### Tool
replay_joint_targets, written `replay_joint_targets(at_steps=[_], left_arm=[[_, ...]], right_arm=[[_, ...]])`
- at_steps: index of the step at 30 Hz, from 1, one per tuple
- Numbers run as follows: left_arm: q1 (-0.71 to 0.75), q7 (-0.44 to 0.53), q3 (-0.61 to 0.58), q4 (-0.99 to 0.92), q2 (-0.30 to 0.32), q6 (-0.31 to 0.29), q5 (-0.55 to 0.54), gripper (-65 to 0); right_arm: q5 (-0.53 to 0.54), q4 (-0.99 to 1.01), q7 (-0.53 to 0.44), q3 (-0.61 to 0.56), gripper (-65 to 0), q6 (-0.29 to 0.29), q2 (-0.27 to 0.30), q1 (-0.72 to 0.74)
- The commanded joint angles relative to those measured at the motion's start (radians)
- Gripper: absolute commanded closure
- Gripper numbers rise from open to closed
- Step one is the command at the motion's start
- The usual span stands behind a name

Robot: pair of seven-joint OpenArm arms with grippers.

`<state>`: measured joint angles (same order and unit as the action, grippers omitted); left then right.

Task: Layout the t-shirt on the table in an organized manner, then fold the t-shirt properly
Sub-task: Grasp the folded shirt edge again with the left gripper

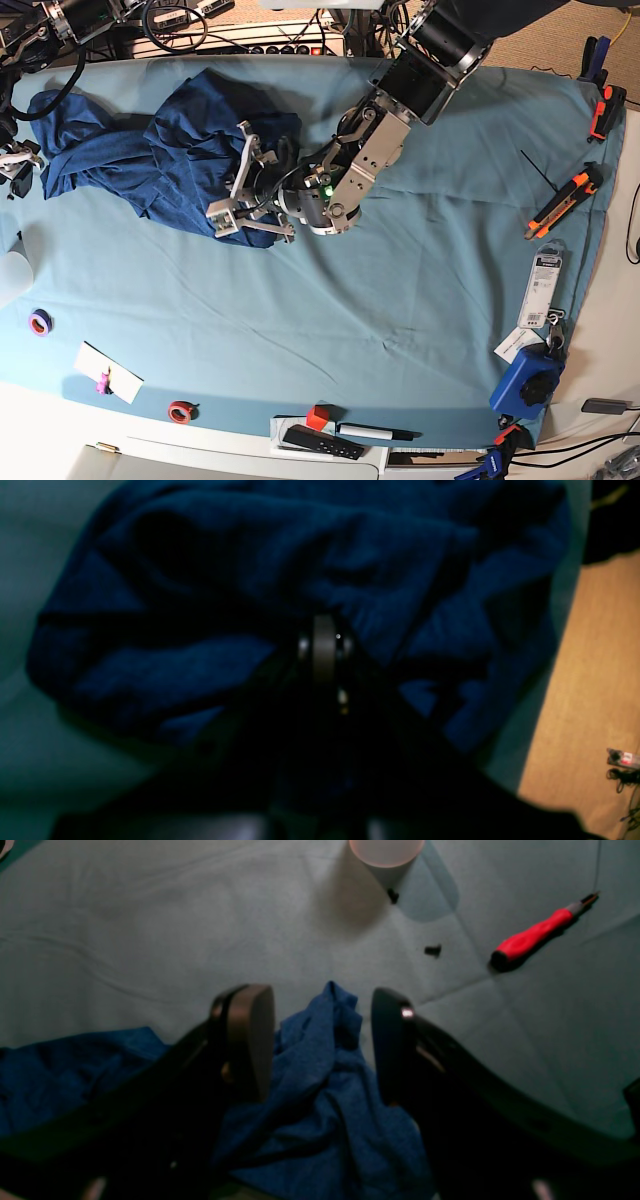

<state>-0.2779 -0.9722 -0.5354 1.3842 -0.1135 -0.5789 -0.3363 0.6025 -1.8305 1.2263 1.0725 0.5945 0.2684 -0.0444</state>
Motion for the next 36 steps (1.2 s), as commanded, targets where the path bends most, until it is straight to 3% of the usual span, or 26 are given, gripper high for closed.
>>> replay_joint_targets(at_steps=[1,7,10,17,21,29,36], left_arm=[[-0.021,0.015,0.001,0.017,-0.016,-0.007,-0.018,0.0],[-0.022,0.022,0.001,0.017,-0.013,-0.009,0.050,0.0],[-0.021,0.019,0.001,0.017,0.007,-0.037,0.048,0.0],[-0.021,0.024,-0.068,0.017,0.036,-0.084,-0.053,0.0],[-0.022,0.105,-0.156,0.017,0.025,-0.079,-0.087,0.0],[-0.026,0.272,-0.243,0.017,-0.037,0.093,0.159,0.0],[-0.091,0.331,-0.243,0.015,-0.041,0.285,0.254,0.0]], right_arm=[[0.018,-0.017,-0.026,0.002,-30.9,-0.001,0.025,0.006],[0.018,-0.017,-0.026,0.002,-30.9,-0.001,0.025,0.006],[0.018,-0.017,-0.026,0.002,-30.9,-0.001,0.025,0.006],[0.018,-0.017,-0.029,0.002,-30.9,-0.001,0.025,0.006],[0.018,-0.017,-0.029,0.002,-30.9,-0.001,0.025,0.006],[0.018,-0.017,-0.027,0.002,-30.9,-0.001,0.025,0.006],[0.018,-0.017,-0.027,0.002,-30.9,-0.001,0.025,0.006]])
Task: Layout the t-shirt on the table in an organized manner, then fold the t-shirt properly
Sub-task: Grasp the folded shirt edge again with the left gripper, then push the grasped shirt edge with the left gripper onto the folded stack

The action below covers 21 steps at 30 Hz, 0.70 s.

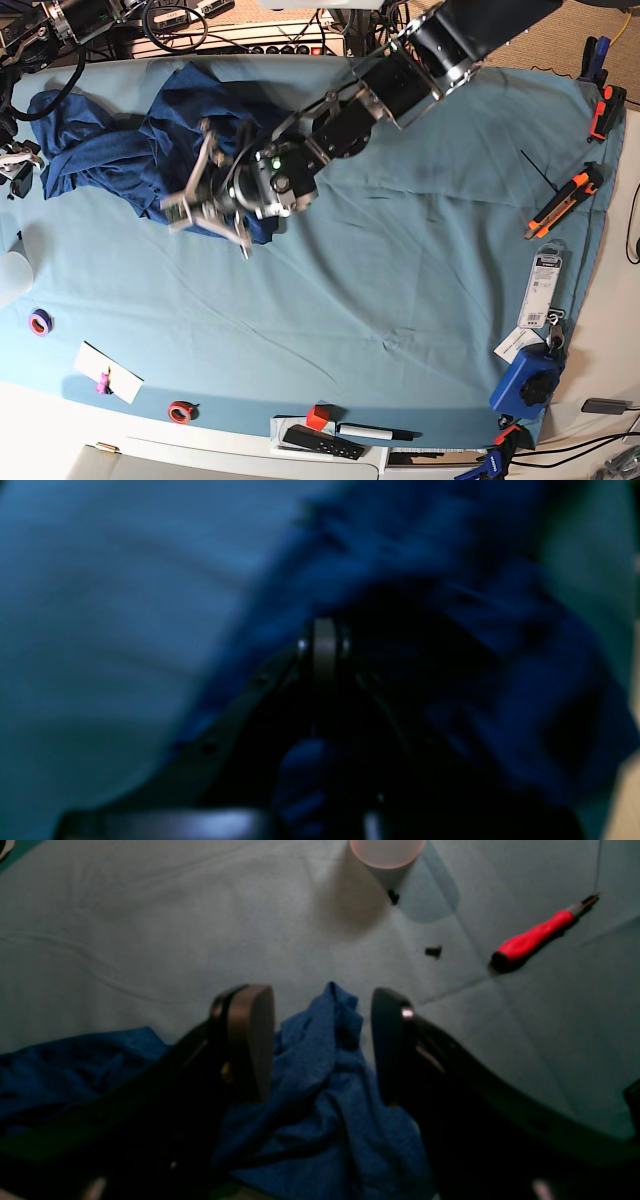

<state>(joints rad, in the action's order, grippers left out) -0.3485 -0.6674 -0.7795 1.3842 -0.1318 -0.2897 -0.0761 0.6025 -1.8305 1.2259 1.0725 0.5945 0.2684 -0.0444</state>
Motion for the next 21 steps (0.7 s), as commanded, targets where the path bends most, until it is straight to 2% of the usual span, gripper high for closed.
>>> replay_joint_targets(at_steps=[1,4,8,10,13,18,21], left_arm=[[-0.029,0.035,0.001,0.012,-0.023,0.021,0.011,0.0],[-0.047,0.041,0.001,-0.015,-0.023,0.073,0.025,0.0],[-0.061,0.039,0.004,-0.066,-0.022,0.064,0.025,0.0],[-0.077,0.026,0.006,-0.080,-0.016,-0.008,0.003,0.0],[-0.114,-0.023,0.056,-0.075,-0.015,-0.160,-0.150,0.0],[-0.169,-0.094,0.286,-0.072,-0.015,-0.408,-0.406,0.0],[-0.185,-0.252,0.430,-0.072,-0.002,-0.408,-0.612,0.0]], right_arm=[[0.018,-0.017,-0.027,0.002,-30.9,-0.001,0.025,0.006],[0.018,-0.017,-0.027,0.002,-30.9,-0.001,0.025,0.006],[0.018,-0.017,-0.027,0.002,-30.9,-0.001,0.025,0.006],[0.018,-0.017,-0.027,0.002,-30.9,-0.001,0.025,0.006],[0.018,-0.017,-0.029,0.002,-30.9,0.000,0.025,0.006],[0.018,-0.017,-0.028,0.002,-30.9,0.000,0.025,0.006],[0.018,-0.017,-0.028,0.002,-30.9,0.000,0.025,0.006]])
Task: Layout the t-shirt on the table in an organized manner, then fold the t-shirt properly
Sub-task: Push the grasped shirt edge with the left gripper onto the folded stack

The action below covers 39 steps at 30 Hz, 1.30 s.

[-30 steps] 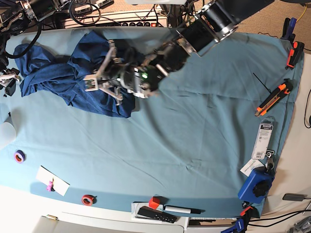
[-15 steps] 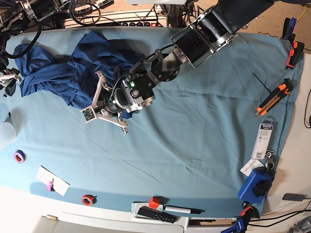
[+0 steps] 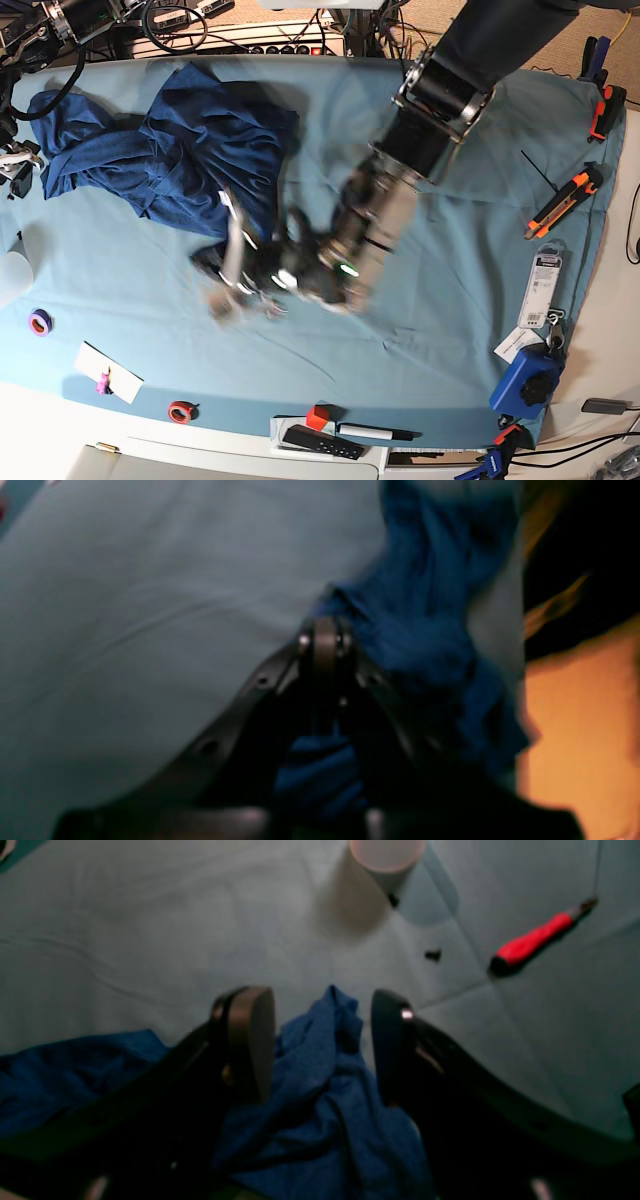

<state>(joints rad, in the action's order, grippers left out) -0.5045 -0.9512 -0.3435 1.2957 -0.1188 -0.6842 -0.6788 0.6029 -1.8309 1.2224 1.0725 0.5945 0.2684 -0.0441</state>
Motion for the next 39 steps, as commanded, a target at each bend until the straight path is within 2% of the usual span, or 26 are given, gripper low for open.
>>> replay_joint_targets(at_steps=[1,4,5,8,13,15,18,20,22,26,28,33,36,39], left_arm=[[-0.031,-0.025,0.012,0.016,0.002,-0.014,-0.096,0.0],[-0.025,-0.214,0.018,0.015,0.045,-0.014,-0.278,-30.6],[-0.016,-0.264,0.017,0.014,0.055,-0.014,-0.323,-35.6],[0.030,-0.314,-0.008,0.014,0.072,-0.014,-0.423,-36.5],[0.108,-0.280,-0.151,0.014,0.063,-0.014,-0.413,-36.5],[0.114,-0.204,-0.252,0.014,0.063,-0.014,-0.352,-36.5],[0.099,-0.039,-0.392,0.014,0.060,-0.014,-0.195,-36.5],[0.088,-0.005,-0.444,0.014,0.042,0.013,-0.102,-36.5],[0.084,0.012,-0.460,0.012,0.018,0.014,-0.053,-36.5],[0.069,0.055,-0.459,-0.019,-0.036,0.016,-0.045,-36.5],[0.048,0.089,-0.466,-0.054,-0.038,0.026,-0.048,-36.5],[-0.002,0.198,-0.465,-0.188,-0.038,0.042,0.080,-36.5],[-0.031,0.251,-0.465,-0.261,-0.038,0.076,0.093,-36.5],[-0.049,0.267,-0.455,-0.282,-0.038,0.076,0.090,-36.5]], right_arm=[[0.017,-0.017,-0.025,0.002,-30.9,0.000,0.025,0.005],[0.038,-0.017,-0.026,0.002,-30.9,0.000,0.025,0.005],[0.046,-0.017,-0.026,0.002,-30.9,0.000,0.024,0.005],[0.056,-0.017,-0.026,0.002,-30.9,0.000,0.024,0.006],[0.055,-0.017,-0.022,0.002,-30.9,0.000,0.023,0.005],[0.055,-0.017,-0.021,0.002,-30.9,0.000,0.023,0.005],[0.055,-0.017,-0.021,0.002,-30.9,0.000,0.023,0.005],[0.055,-0.017,-0.019,0.002,-30.9,0.000,0.023,0.005],[0.055,-0.017,-0.018,0.002,-30.9,0.000,0.023,0.005],[0.055,-0.017,-0.018,0.002,-30.9,0.000,0.023,0.005],[0.059,-0.017,-0.018,0.002,-30.9,0.000,0.022,0.005],[0.058,-0.016,-0.015,0.002,-30.9,0.000,0.023,0.005],[0.058,-0.016,-0.015,0.002,-30.9,0.000,0.023,0.005],[0.059,-0.016,-0.018,0.002,-30.9,0.000,0.023,0.005]])
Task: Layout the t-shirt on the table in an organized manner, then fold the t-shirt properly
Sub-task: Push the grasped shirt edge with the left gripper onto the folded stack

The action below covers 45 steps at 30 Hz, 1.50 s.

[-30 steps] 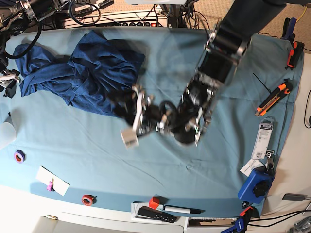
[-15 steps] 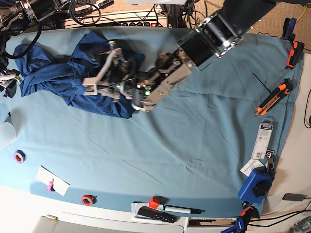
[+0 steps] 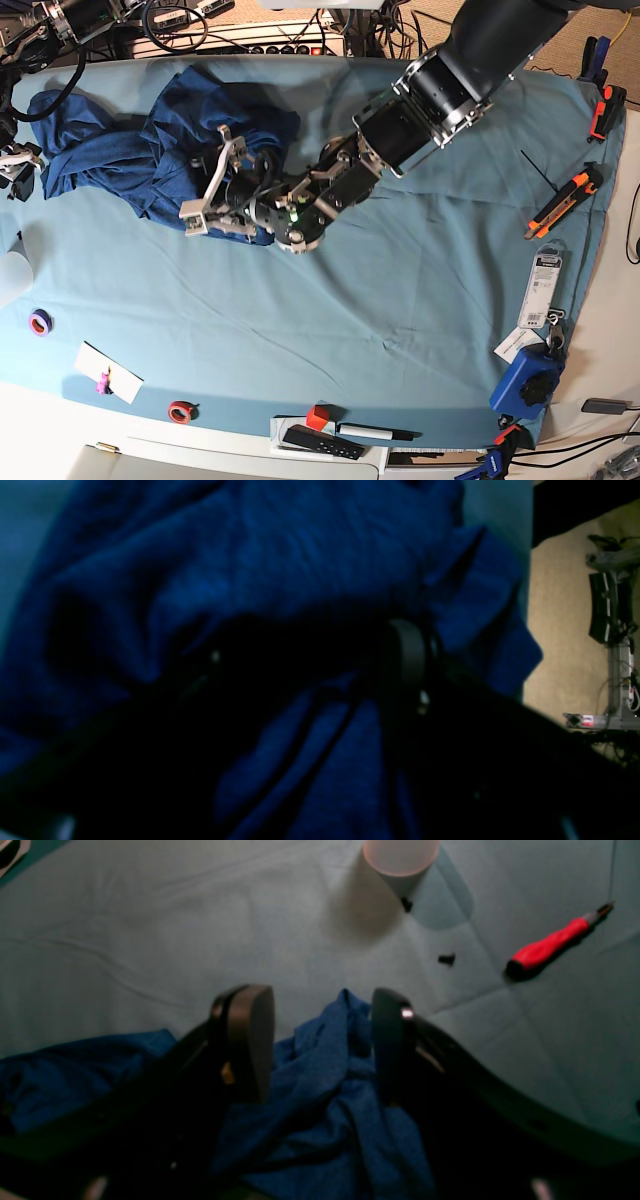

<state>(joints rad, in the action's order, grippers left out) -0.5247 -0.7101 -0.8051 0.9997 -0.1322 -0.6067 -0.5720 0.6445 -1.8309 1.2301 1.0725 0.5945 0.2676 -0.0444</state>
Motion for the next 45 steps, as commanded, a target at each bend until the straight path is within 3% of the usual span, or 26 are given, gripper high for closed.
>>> replay_joint_targets(at_steps=[1,7,13,17,19,21,23,24,27,31,36,39,45], left_arm=[[-0.030,0.029,0.018,0.014,-0.025,-0.002,-0.035,-36.5],[-0.029,0.027,0.124,0.015,-0.025,-0.030,-0.174,-36.4],[-0.029,0.032,0.181,0.014,-0.025,-0.028,-0.192,-36.0],[-0.029,0.086,0.218,0.014,-0.025,0.103,-0.105,-36.0],[-0.030,0.101,0.248,0.015,-0.025,0.140,-0.068,-32.9],[-0.030,0.088,0.289,0.015,-0.025,0.100,-0.070,-27.0],[-0.031,0.023,0.328,0.015,-0.025,-0.052,-0.112,-24.1],[-0.032,-0.042,0.342,0.015,-0.025,-0.091,-0.169,-23.5],[-0.035,-0.231,0.339,0.015,-0.025,-0.091,-0.349,-19.9],[-0.032,-0.267,0.268,0.015,-0.025,-0.091,-0.378,-19.3],[-0.019,-0.204,0.106,0.015,-0.025,-0.091,-0.374,-19.3],[-0.016,-0.120,0.034,0.015,-0.025,-0.091,-0.322,-19.3],[-0.016,0.059,0.016,0.015,-0.025,-0.091,-0.159,-19.3]], right_arm=[[0.017,-0.016,-0.025,0.002,-30.9,0.000,0.023,0.006],[0.017,-0.016,-0.025,0.002,-30.9,0.000,0.023,0.006],[0.017,-0.016,-0.025,0.002,-30.9,0.000,0.023,0.006],[0.017,-0.016,-0.025,0.002,-30.9,0.000,0.023,0.006],[0.017,-0.016,-0.025,0.002,-30.9,0.000,0.023,0.006],[0.017,-0.016,-0.025,0.002,-30.9,0.000,0.023,0.006],[0.017,-0.016,-0.025,0.002,-30.9,0.000,0.023,0.006],[0.017,-0.016,-0.025,0.002,-30.9,0.000,0.023,0.006],[0.017,-0.016,-0.026,0.002,-30.9,0.000,0.023,0.006],[0.023,-0.016,-0.025,0.002,-30.9,0.000,0.023,0.006],[0.130,-0.016,0.016,-0.037,-30.9,0.029,-0.005,0.006],[0.133,-0.013,0.019,-0.103,-30.9,0.046,-0.044,0.005],[0.132,-0.013,0.013,-0.241,-30.9,0.071,-0.116,0.006]])
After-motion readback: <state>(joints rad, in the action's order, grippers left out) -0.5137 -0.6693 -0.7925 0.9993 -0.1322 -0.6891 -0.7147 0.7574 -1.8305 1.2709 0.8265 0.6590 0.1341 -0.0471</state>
